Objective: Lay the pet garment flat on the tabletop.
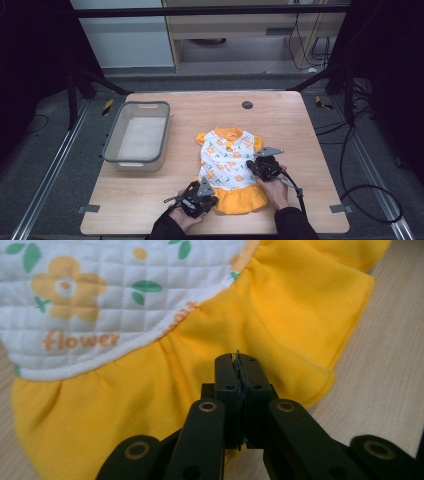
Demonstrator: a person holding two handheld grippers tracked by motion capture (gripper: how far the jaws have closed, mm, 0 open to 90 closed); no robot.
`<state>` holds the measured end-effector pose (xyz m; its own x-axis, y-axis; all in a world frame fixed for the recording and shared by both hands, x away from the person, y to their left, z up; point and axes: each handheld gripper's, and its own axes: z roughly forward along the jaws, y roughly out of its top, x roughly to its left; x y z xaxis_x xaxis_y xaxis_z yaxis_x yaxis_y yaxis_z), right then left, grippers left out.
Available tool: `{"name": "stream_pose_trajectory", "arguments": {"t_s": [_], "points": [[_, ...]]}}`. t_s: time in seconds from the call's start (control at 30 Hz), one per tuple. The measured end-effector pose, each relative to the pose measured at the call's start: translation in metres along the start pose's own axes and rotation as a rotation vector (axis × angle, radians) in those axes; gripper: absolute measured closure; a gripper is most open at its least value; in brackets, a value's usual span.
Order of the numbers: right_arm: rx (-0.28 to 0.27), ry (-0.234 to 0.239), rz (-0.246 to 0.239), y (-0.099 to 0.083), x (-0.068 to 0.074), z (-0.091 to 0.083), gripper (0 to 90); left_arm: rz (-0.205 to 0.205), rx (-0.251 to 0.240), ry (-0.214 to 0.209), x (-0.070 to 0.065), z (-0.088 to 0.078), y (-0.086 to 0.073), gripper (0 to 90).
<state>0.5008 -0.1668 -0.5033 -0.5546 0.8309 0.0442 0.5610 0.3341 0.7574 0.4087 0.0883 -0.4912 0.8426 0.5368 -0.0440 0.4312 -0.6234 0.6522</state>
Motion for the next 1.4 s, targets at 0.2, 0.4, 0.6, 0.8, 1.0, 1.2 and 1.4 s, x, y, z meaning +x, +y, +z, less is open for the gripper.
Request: {"name": "stream_pose_trajectory", "arguments": {"t_s": [0.2, 0.4, 0.6, 0.8, 1.0, 1.2, 1.4], "points": [[-0.004, -0.003, 0.010, 0.004, -0.005, 0.000, 89.9, 0.005, -0.035, -0.012, 0.000, -0.004, 0.007, 87.7], [-0.117, -0.004, 0.024, 0.024, -0.018, -0.009, 90.0, -0.042, -0.151, 0.128, 0.044, -0.036, 0.030, 87.3], [-0.161, -0.035, 0.081, 0.032, -0.038, 0.006, 90.0, -0.139, -0.158, 0.249, 0.102, -0.019, 0.051, 85.9], [-0.139, -0.092, 0.073, 0.032, -0.051, 0.025, 90.0, -0.188, -0.162, 0.290, 0.130, 0.014, 0.064, 84.2], [-0.097, -0.132, 0.080, 0.029, -0.055, 0.035, 90.0, -0.200, -0.102, 0.318, 0.145, 0.046, 0.065, 84.6], [-0.050, -0.157, 0.095, 0.031, -0.059, 0.039, 90.0, -0.189, -0.085, 0.319, 0.146, 0.049, 0.064, 86.2], [-0.038, -0.200, 0.077, 0.036, -0.062, 0.044, 90.0, -0.167, -0.076, 0.308, 0.145, 0.049, 0.065, 84.3]]}}
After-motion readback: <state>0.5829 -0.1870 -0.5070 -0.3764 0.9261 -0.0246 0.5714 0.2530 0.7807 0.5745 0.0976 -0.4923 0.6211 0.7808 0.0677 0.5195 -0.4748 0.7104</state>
